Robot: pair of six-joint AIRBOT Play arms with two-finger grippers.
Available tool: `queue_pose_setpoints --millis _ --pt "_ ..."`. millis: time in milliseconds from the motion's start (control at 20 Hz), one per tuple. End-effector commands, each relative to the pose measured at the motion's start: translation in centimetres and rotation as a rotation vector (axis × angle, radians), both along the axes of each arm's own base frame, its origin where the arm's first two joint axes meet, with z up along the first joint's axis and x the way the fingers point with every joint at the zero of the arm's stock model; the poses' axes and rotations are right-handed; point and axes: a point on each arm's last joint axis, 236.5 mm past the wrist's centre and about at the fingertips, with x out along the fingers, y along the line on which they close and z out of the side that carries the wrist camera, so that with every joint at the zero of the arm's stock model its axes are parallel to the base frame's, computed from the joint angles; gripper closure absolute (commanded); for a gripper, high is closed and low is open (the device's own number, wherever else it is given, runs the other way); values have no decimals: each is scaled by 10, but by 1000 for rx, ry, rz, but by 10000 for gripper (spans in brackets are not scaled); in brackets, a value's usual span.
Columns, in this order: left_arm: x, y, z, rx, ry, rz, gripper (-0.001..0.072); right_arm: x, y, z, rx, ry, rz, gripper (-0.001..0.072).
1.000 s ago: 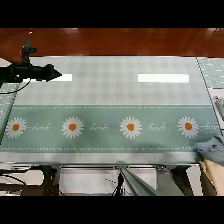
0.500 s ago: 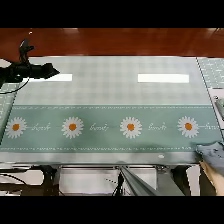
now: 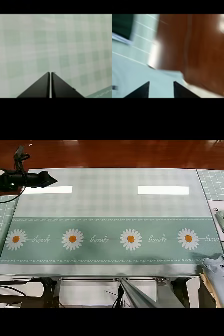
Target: Fold the shirts.
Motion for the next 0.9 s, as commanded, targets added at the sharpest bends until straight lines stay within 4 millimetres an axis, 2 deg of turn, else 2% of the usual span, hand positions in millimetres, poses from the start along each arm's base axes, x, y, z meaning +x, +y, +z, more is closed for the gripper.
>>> queue_pose_setpoints --millis 0,100,200,300,400,450,500,550,650,750,850 --pt "-10 -28 41 -44 -26 -134 573 138 18 9 29 -353 464 316" --pt "-20 -53 71 -35 -61 -247 572 196 60 3 154 -450 700 316" --pt "-32 -77 91 52 -77 -335 573 230 103 -11 276 -439 867 316" --pt "-42 -84 88 287 -55 -352 573 252 136 -25 332 -370 1006 316" --pt "-52 -76 79 553 -13 -314 571 269 165 -38 360 -293 1125 316" --pt "-58 -76 76 651 10 -297 365 277 179 -46 371 -250 1183 303" --pt "-65 -81 72 695 44 -277 -13 284 192 -53 374 -211 1233 193" --pt "-71 -86 67 717 83 -251 -13 293 203 -59 370 -178 1273 107" --pt "-85 -101 60 721 135 -255 -13 309 224 -73 372 -130 1345 107" --pt "-89 -117 61 716 120 -274 -13 322 244 -90 417 -105 1374 107" --pt "-90 -121 60 714 122 -278 -13 328 256 -108 479 -80 1350 107"
